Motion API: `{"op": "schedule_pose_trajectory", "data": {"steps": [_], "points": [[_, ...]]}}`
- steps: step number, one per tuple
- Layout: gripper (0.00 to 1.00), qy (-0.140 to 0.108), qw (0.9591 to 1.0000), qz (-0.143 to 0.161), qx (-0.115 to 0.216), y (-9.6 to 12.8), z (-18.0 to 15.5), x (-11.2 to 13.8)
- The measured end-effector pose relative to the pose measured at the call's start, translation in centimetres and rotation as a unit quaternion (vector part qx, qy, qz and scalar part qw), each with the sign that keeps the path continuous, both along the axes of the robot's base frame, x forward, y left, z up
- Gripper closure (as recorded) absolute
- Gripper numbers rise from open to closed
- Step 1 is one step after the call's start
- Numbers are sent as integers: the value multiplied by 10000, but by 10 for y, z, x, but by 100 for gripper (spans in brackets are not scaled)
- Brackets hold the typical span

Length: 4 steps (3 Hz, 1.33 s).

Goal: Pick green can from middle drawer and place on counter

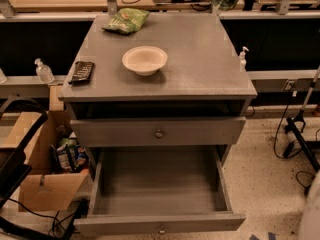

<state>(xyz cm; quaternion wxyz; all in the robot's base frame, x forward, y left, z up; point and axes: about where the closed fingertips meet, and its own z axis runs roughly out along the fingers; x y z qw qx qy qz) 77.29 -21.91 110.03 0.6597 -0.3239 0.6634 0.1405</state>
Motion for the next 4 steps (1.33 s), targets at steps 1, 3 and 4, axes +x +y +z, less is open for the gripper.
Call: {"op": "schedule_pose_trajectory", "data": {"steps": [1,3,4], "points": [[100,217,9997,83,8,11,-14,15],[100,863,9955,375,141,53,-65,62],[100,1146,9929,307,95,57,-90,75]]}}
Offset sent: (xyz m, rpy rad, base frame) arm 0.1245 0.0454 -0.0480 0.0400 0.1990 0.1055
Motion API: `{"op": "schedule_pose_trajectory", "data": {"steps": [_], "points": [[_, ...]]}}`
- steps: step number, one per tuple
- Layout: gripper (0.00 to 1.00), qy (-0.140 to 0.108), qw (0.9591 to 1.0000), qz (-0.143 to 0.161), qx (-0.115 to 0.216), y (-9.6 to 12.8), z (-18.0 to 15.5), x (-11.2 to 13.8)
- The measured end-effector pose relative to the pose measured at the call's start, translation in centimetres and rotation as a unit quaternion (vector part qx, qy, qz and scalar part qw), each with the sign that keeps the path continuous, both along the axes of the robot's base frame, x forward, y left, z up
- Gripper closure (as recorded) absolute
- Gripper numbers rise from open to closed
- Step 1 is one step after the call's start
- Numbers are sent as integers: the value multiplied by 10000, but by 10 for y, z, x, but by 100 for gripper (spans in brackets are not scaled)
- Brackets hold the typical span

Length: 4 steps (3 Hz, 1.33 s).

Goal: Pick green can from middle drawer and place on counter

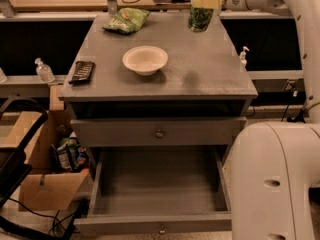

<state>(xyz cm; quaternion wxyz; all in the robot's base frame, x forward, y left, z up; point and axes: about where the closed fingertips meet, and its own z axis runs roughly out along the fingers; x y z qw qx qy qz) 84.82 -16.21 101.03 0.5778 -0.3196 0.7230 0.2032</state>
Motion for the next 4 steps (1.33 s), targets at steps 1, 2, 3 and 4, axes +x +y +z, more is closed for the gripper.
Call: {"op": "schedule_pose_trajectory", "data": {"steps": [1,2,3,4], "points": [[100,279,9990,-269,-211,-13,-26,10],[100,564,9949,-752,-372,-37,-62,30],[100,614,9914,-1071,-440,-52,-80,44],[100,583,9888,-1313,-400,-64,-95,57]]}}
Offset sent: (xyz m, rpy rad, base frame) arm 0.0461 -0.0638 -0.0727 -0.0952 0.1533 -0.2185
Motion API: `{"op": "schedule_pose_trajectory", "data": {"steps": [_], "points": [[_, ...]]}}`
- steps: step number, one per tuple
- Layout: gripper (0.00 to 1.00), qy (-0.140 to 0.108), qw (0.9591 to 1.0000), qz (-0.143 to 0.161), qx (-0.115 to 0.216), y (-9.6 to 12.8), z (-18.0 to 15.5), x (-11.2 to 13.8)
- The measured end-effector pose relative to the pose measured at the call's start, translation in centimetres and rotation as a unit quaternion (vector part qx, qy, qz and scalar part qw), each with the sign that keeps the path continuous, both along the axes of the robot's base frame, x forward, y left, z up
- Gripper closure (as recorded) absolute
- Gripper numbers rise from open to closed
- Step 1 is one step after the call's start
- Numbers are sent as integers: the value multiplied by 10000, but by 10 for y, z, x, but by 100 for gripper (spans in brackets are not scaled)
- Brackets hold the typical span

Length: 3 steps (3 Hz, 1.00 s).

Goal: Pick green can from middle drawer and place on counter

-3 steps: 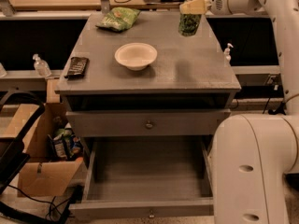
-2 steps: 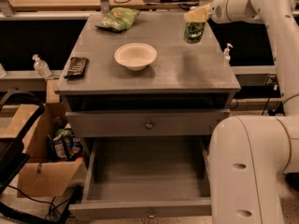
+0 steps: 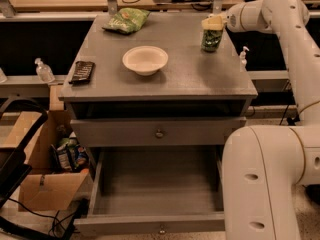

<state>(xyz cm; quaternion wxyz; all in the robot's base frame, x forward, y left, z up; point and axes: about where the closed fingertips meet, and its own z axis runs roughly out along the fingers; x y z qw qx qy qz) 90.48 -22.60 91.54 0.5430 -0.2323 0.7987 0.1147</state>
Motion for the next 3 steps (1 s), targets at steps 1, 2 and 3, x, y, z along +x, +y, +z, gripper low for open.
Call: {"op": "schedule_pose_trajectory", "data": {"steps": [1,2,3], "points": [[85,-1,10000,-13,7,1,-3,2],[61,18,10000,3,10,4,-6,4],[38,36,10000,19,12,7,-9,5]]}}
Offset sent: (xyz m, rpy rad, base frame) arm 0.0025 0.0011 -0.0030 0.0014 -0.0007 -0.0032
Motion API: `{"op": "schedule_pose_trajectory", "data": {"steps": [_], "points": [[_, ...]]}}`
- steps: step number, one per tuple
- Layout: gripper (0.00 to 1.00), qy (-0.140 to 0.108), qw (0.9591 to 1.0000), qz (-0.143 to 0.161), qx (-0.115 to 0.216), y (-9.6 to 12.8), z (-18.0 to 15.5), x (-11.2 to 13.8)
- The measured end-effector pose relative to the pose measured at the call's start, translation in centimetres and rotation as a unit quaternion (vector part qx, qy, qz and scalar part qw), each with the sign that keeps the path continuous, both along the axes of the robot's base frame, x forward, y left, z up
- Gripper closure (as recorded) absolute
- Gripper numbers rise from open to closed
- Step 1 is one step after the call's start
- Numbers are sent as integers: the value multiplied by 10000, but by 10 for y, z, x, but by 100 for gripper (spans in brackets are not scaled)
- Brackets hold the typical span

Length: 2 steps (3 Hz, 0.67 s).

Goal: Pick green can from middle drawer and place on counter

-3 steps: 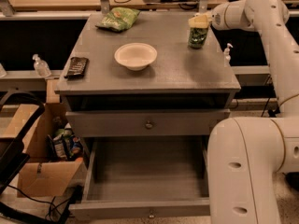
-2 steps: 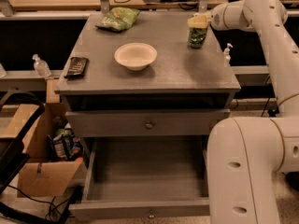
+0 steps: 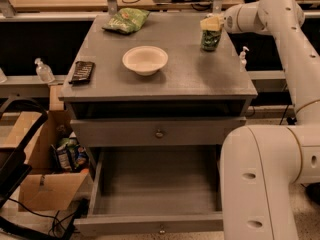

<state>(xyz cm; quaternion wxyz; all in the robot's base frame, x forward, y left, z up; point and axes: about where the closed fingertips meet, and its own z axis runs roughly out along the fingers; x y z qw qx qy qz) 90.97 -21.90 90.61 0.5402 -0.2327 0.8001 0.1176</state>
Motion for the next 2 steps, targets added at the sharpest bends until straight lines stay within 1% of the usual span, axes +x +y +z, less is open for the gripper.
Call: {"op": "schedule_pose_trajectory", "data": {"steps": [1,2], "points": [[15,19,10000,16,3,3,-3,1],[0,35,10000,30,5,5,-6,2]]}}
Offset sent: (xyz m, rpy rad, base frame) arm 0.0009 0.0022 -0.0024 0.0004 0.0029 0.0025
